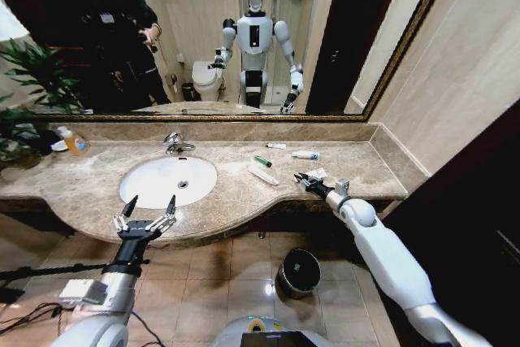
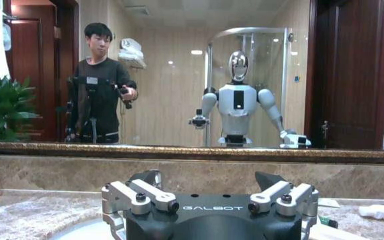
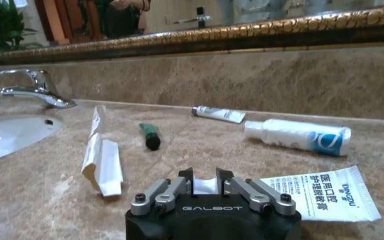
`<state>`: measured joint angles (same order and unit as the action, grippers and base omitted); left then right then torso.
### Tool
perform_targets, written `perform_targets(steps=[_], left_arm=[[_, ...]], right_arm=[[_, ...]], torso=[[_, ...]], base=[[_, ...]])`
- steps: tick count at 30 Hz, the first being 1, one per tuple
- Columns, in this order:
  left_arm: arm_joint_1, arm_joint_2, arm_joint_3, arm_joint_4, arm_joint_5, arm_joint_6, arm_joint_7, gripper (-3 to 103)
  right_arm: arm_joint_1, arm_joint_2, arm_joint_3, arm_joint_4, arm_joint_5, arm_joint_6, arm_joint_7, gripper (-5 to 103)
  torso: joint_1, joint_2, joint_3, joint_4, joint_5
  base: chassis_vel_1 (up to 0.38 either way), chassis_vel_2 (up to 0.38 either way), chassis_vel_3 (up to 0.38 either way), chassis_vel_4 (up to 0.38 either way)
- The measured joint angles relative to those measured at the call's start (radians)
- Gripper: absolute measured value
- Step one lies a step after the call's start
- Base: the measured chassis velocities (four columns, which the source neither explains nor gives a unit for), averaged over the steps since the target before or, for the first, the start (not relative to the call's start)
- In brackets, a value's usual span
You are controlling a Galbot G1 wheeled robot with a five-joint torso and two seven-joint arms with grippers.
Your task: Pick up the trash from the sink and place it in the trash bin.
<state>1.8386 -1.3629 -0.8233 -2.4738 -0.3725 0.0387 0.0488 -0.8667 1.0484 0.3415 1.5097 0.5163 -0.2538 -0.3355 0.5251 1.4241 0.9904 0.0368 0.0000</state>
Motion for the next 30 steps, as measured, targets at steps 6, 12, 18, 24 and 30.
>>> perform_targets(steps=[6,12,18,24,30], left_arm=[[0.000,0.000,0.000,0.000,0.000,0.000,0.000,100],[0.000,0.000,0.000,0.000,0.000,0.000,0.000,100],[0.000,0.000,0.000,0.000,0.000,0.000,0.000,100],[0.000,0.000,0.000,0.000,0.000,0.000,0.000,100],[0.000,0.000,0.000,0.000,0.000,0.000,0.000,100]], right_arm=[[-0.010,0.001,0.007,0.020,0.006,0.002,0.019,20],[-0.039,0.003,0.037,0.072,0.018,0.001,0.048,20],[-0.123,-0.020,0.114,0.188,0.043,-0.017,0.065,20],[-0.286,-0.047,0.233,0.340,0.069,-0.040,0.065,20],[-0.453,-0.043,0.307,0.442,0.071,-0.043,0.053,20]], torso=[[0.000,0.000,0.000,0.0000,0.0001],[0.000,0.000,0.000,0.0001,0.0001],[0.000,0.000,0.000,0.0000,0.0000],[0.000,0.000,0.000,-0.0001,0.0001],[0.000,0.000,0.000,0.0001,-0.0001]], base=[[0.000,0.000,0.000,0.000],[0.000,0.000,0.000,0.000],[0.000,0.000,0.000,0.000],[0.000,0.000,0.000,0.000],[0.000,0.000,0.000,0.000]])
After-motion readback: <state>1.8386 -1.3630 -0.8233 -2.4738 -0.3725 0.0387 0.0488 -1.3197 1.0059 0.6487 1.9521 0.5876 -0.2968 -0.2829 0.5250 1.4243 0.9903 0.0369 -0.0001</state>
